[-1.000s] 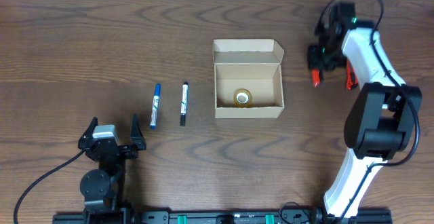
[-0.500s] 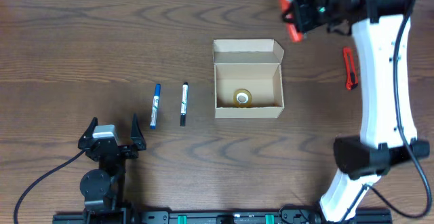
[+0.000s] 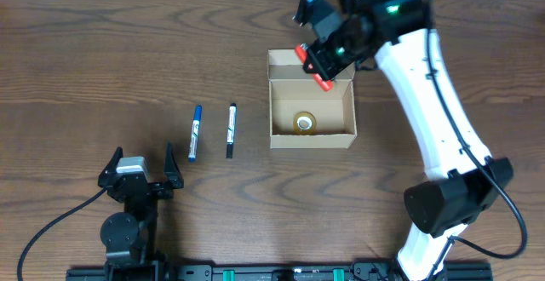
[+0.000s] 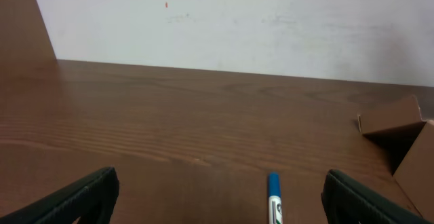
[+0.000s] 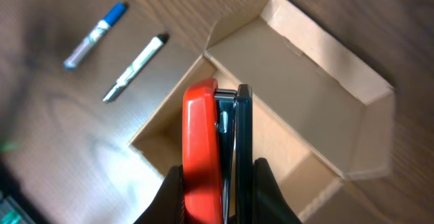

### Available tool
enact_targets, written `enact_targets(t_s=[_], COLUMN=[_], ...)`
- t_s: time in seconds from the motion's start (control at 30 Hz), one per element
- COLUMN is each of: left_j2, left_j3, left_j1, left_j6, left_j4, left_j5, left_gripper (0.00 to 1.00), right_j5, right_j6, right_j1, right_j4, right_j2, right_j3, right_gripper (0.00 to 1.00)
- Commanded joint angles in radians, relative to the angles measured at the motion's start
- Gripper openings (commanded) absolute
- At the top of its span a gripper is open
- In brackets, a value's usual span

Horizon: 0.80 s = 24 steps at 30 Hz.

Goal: Pack container
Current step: 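Carry the red stapler into the box and open the right gripper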

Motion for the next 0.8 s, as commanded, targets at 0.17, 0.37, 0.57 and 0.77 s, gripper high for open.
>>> enact_targets(t_s=[0.17, 0.37, 0.57, 0.77], left_j2=[-0.006, -0.006, -0.006, -0.006], left_j3=[-0.011, -0.011, -0.011, -0.011], left_j1=[0.003, 0.003, 0.003, 0.003], left_j6=[-0.003, -0.003, -0.003, -0.003], left_j4=[-0.052, -0.052, -0.052, -0.052], left_j5=[0.012, 0.012, 0.012, 0.012], left_gripper=[0.95, 0.95, 0.95, 0.95], right_j5=[0.013, 0.035, 0.036, 0.036], right_j6=[-0.008, -0.008, -0.008, 0.000], right_j1=[0.015, 0.015, 0.015, 0.015], right_j4=[0.173, 0.259, 0.315, 0.366], right_j2=[0.030, 0.058, 0.062, 0.062], right_j3=[-0.290, -0.401, -0.469, -0.540], right_gripper=[0.02, 0.02, 0.01, 0.01])
